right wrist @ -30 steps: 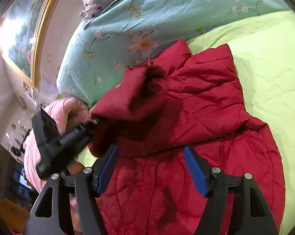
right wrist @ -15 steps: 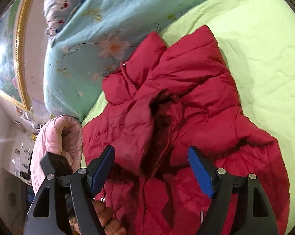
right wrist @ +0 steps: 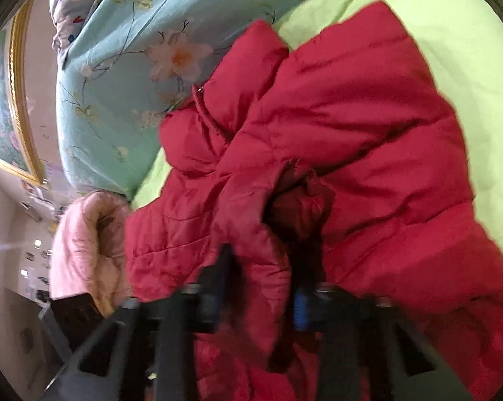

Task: Fold large clothes

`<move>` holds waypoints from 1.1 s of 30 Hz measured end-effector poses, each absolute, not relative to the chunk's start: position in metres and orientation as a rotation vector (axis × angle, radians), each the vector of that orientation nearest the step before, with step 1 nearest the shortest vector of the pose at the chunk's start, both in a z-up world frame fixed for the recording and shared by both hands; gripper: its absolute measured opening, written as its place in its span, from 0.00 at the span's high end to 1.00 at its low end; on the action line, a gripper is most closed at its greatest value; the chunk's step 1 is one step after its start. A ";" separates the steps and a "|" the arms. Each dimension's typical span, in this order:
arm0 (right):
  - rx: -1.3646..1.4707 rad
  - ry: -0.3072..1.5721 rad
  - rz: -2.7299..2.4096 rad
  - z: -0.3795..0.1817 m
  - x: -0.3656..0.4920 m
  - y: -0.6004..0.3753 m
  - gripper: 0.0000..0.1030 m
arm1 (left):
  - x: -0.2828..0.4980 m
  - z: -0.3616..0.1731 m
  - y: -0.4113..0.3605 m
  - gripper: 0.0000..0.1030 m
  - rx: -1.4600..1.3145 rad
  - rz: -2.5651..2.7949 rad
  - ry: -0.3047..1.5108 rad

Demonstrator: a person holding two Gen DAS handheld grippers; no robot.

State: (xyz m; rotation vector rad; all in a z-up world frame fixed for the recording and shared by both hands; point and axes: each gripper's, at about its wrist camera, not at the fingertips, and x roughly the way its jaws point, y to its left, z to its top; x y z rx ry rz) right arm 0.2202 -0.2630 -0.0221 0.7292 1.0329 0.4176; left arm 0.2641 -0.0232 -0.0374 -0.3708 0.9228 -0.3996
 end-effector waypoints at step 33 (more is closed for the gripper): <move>0.316 0.937 0.220 0.004 0.211 -0.293 0.90 | 0.308 -0.044 0.064 0.56 -0.208 -0.144 0.875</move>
